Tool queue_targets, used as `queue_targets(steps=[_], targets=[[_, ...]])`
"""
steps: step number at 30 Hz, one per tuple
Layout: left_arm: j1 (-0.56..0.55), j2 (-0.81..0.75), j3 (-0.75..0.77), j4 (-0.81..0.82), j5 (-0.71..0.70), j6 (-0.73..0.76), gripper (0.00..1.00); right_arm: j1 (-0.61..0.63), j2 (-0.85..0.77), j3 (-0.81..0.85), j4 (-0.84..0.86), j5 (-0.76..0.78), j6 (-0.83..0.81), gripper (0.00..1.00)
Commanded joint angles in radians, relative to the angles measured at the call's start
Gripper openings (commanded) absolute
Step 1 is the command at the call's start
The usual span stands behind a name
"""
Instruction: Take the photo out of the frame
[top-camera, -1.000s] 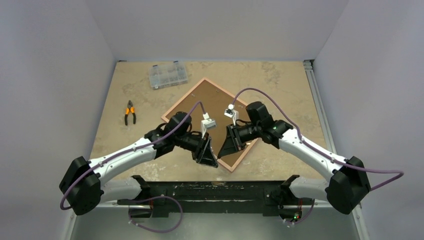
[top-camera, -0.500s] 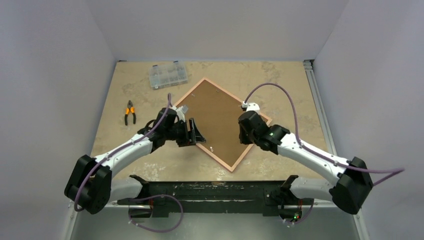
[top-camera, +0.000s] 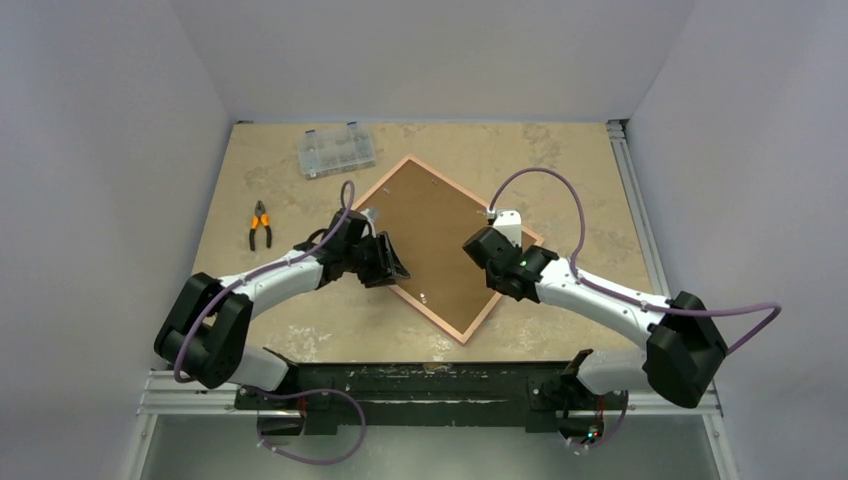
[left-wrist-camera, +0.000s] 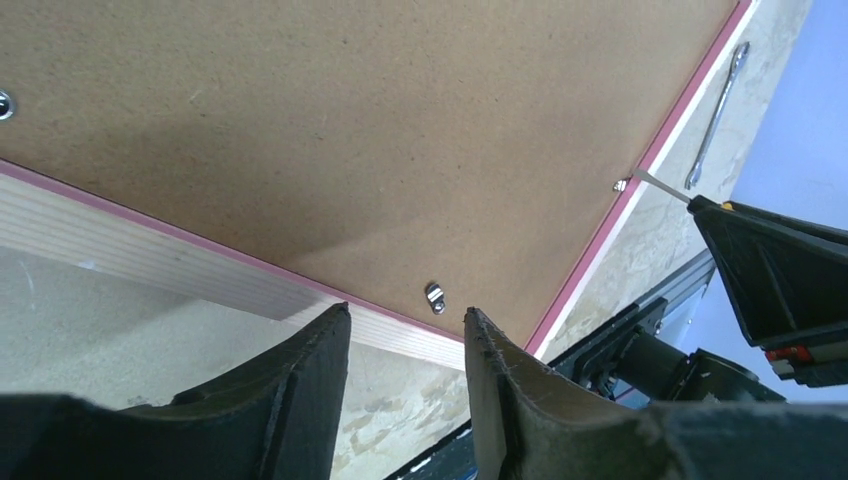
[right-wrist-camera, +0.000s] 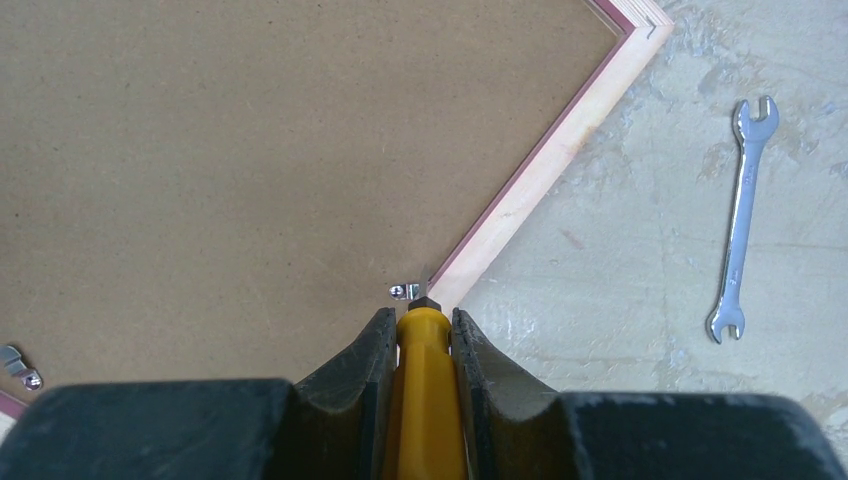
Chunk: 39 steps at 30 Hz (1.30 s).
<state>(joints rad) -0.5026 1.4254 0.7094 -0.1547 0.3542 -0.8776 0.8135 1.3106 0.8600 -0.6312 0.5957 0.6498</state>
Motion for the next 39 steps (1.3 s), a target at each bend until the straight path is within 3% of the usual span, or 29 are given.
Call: queue_targets(steps=[1,10,28,39], targets=[[0.003,0.010,0.022,0.015,-0.046,-0.006,0.42,0.009,-0.040,0.032,0.001,-0.010,0.026,0.00],[0.003,0.038,0.010,0.006,-0.068,-0.002,0.37,0.015,-0.078,0.021,-0.003,-0.094,0.038,0.00],[0.003,0.076,0.040,-0.072,-0.107,0.013,0.30,0.014,0.027,0.033,-0.123,0.006,0.149,0.00],[0.003,0.081,0.039,-0.083,-0.115,0.017,0.29,0.015,0.043,0.019,-0.077,0.042,0.169,0.00]])
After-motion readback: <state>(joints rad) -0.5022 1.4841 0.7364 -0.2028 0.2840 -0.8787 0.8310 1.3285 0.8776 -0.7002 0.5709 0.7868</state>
